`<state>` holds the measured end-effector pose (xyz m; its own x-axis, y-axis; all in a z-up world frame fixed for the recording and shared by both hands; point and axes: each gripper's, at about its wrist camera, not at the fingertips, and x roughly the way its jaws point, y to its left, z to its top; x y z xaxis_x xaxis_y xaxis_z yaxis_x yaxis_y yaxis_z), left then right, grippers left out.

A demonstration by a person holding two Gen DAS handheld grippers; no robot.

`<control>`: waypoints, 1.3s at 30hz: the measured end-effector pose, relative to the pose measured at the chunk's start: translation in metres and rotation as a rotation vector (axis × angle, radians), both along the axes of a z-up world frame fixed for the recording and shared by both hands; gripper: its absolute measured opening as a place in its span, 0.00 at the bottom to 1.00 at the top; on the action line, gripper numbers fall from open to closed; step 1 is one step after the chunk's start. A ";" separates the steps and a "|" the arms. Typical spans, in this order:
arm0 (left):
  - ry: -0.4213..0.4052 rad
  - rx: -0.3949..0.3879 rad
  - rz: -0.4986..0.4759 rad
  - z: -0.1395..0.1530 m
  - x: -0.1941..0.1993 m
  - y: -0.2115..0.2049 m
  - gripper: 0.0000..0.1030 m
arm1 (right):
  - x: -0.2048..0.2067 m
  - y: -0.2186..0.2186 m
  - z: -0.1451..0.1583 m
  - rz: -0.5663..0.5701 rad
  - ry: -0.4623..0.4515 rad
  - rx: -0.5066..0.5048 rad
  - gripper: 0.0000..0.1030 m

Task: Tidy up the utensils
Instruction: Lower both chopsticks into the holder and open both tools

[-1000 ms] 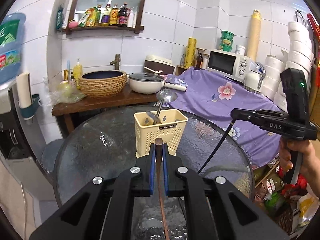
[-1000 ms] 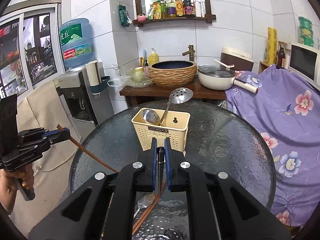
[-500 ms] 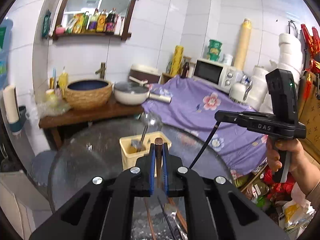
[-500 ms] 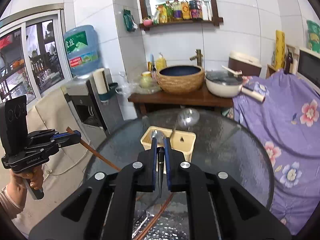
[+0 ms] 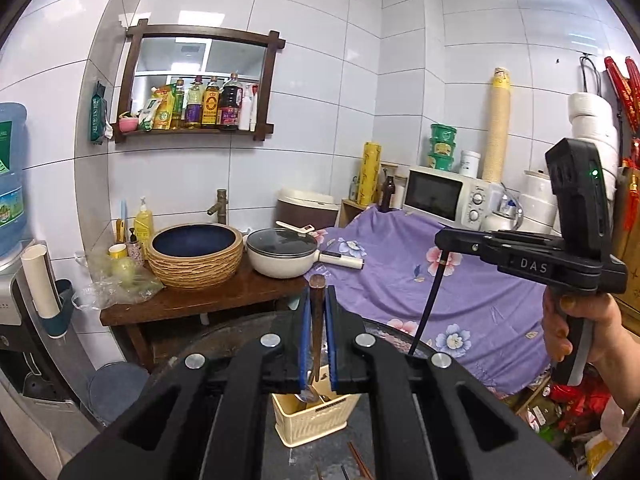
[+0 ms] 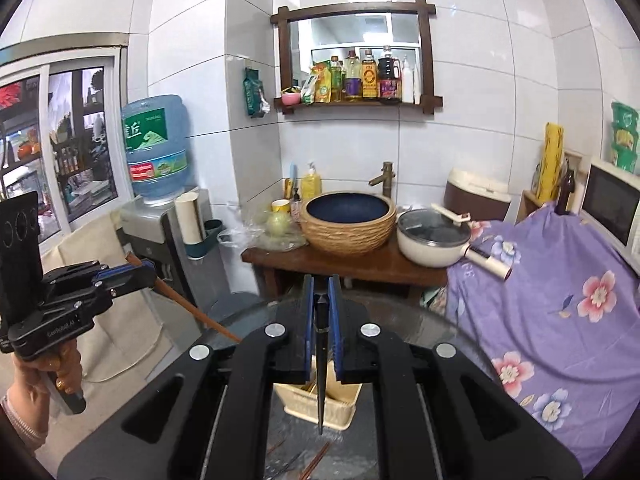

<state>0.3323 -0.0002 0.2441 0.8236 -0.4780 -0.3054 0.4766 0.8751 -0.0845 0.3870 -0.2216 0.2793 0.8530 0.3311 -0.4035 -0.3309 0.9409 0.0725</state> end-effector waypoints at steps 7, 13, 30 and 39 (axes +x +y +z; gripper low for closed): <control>0.040 0.035 0.041 -0.010 0.037 -0.008 0.06 | 0.034 0.007 0.000 -0.036 -0.006 -0.005 0.08; 0.068 0.044 0.063 -0.023 0.057 -0.010 0.06 | 0.054 0.016 -0.006 -0.052 -0.016 -0.016 0.07; 0.266 0.105 0.073 -0.072 0.101 -0.015 0.06 | 0.057 0.010 -0.104 -0.046 0.121 -0.015 0.07; 0.276 0.085 0.097 -0.113 0.093 -0.015 0.63 | 0.007 -0.002 -0.165 -0.048 0.123 -0.022 0.61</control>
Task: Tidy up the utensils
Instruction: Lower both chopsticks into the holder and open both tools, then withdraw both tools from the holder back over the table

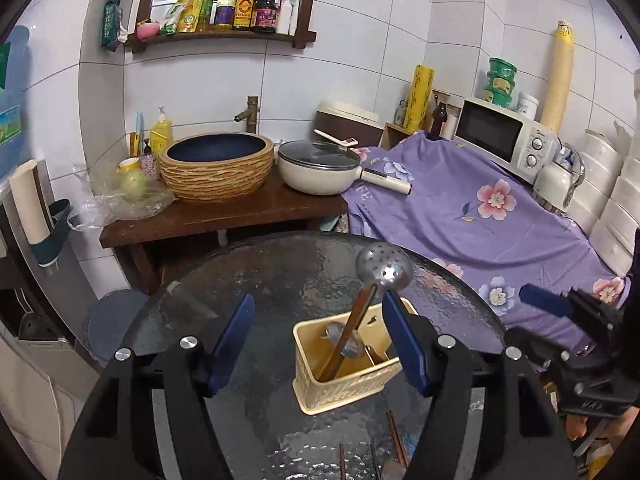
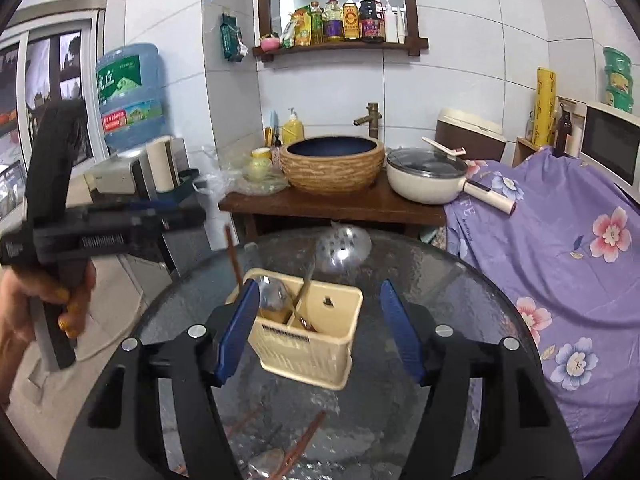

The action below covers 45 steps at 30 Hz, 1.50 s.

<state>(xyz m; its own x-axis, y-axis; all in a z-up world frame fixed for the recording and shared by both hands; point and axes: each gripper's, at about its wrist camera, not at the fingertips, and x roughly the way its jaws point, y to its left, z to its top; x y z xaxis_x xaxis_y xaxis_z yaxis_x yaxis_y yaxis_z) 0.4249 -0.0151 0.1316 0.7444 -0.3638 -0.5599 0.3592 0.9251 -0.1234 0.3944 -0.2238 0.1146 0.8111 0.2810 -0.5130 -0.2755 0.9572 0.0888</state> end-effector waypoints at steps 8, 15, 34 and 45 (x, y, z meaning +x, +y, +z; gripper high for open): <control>-0.048 -0.018 0.014 -0.002 -0.025 0.011 0.63 | -0.045 -0.019 -0.046 -0.042 0.072 0.050 0.62; -0.137 -0.001 0.016 -0.015 -0.082 0.023 0.67 | -0.109 -0.031 -0.077 -0.084 0.120 0.098 0.62; -0.049 0.057 -0.110 -0.123 -0.206 0.014 0.61 | -0.243 -0.061 -0.178 -0.347 0.136 -0.009 0.50; -0.059 0.062 -0.115 -0.126 -0.221 0.012 0.61 | -0.258 -0.073 -0.258 -0.659 -0.117 -0.270 0.27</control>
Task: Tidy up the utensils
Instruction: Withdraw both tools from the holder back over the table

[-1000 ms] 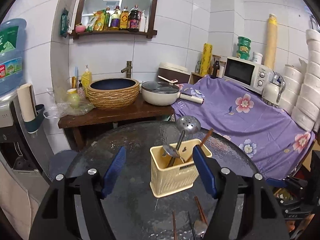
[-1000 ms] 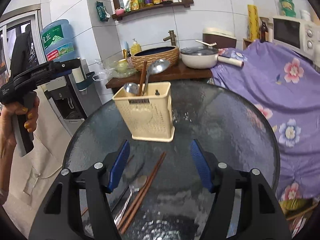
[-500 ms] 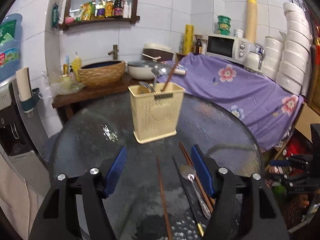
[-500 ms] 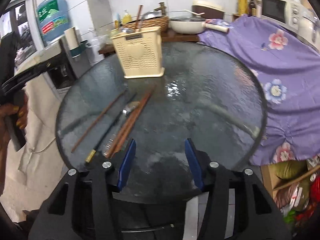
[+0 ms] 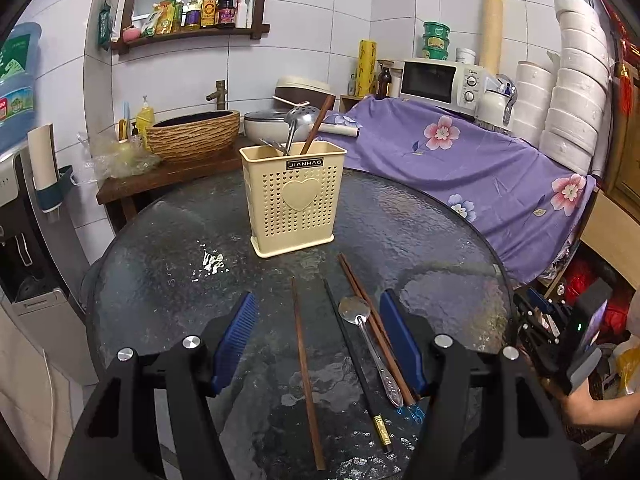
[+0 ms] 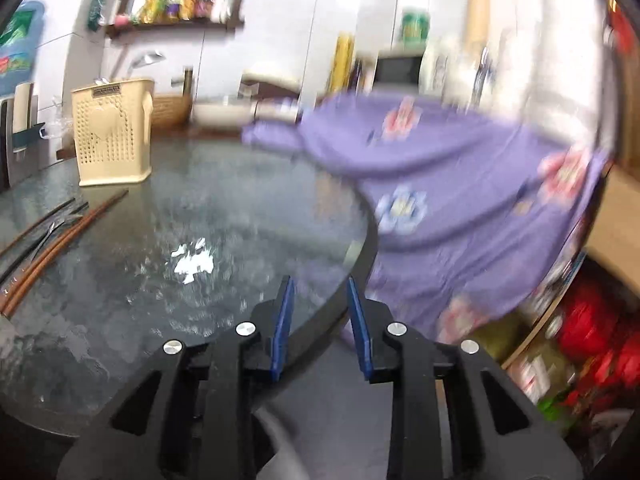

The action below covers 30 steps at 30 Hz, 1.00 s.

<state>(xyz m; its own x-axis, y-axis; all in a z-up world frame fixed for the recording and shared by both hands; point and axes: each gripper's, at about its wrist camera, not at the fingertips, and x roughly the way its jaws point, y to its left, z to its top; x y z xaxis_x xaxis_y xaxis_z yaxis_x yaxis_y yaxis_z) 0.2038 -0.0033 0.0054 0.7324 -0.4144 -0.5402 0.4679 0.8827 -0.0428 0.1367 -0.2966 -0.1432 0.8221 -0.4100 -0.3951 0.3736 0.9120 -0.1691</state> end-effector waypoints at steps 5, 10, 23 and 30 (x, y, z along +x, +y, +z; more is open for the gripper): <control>-0.024 0.023 -0.008 0.002 -0.008 -0.007 0.61 | -0.009 0.009 -0.019 0.086 -0.002 0.044 0.45; -0.027 0.025 -0.015 0.004 -0.011 -0.011 0.61 | -0.011 0.019 -0.013 0.162 -0.028 0.091 0.45; 0.032 0.075 0.030 -0.021 0.002 0.001 0.61 | 0.102 0.009 0.118 0.355 -0.171 0.002 0.59; 0.100 0.084 0.076 -0.047 0.009 0.013 0.61 | 0.223 0.030 0.146 0.430 -0.104 -0.092 0.67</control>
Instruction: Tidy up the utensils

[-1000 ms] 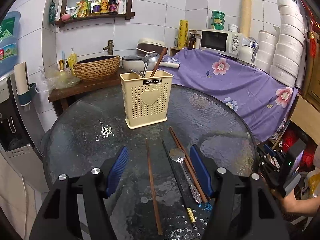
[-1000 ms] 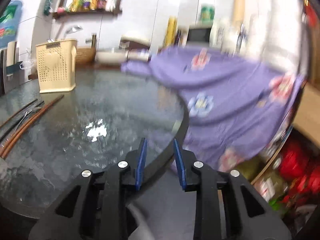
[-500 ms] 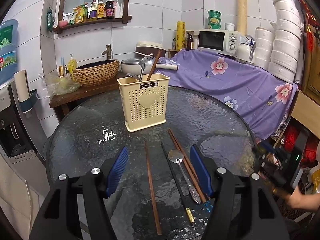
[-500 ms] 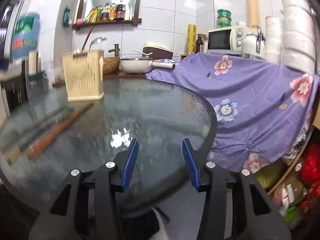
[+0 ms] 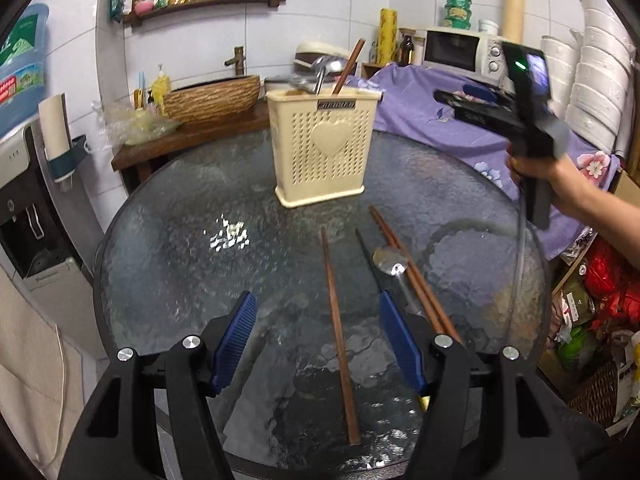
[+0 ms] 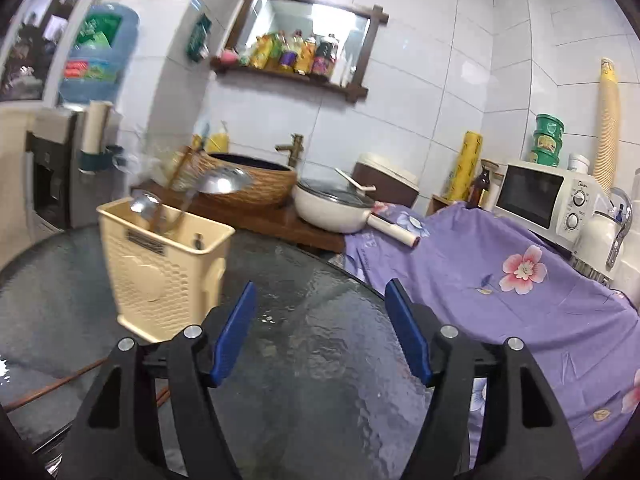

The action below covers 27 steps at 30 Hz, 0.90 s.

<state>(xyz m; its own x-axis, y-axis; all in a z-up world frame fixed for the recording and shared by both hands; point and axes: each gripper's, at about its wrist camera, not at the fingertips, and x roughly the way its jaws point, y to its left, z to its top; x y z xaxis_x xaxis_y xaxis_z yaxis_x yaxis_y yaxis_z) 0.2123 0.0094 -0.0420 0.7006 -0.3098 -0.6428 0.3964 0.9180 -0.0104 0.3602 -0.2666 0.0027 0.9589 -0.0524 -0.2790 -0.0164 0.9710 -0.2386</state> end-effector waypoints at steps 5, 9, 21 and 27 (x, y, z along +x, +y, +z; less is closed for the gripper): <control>0.028 0.014 0.010 -0.016 0.003 -0.003 0.59 | 0.038 -0.001 -0.025 -0.039 0.028 -0.004 0.87; 0.080 0.039 0.015 -0.031 0.008 -0.005 0.48 | 0.038 -0.004 -0.051 -0.080 0.063 -0.021 0.89; 0.091 0.019 0.009 -0.044 -0.006 -0.014 0.44 | -0.041 0.006 -0.088 -0.013 0.433 0.233 0.90; 0.076 -0.029 0.025 -0.034 0.002 -0.019 0.44 | -0.024 0.006 -0.108 -0.125 0.495 0.253 0.95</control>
<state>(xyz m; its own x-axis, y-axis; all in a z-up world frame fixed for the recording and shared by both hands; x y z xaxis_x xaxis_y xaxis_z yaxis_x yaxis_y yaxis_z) 0.2147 -0.0095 -0.0761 0.6582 -0.3120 -0.6851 0.3701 0.9266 -0.0664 0.3359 -0.2605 -0.1057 0.7013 -0.0299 -0.7123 0.0513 0.9986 0.0085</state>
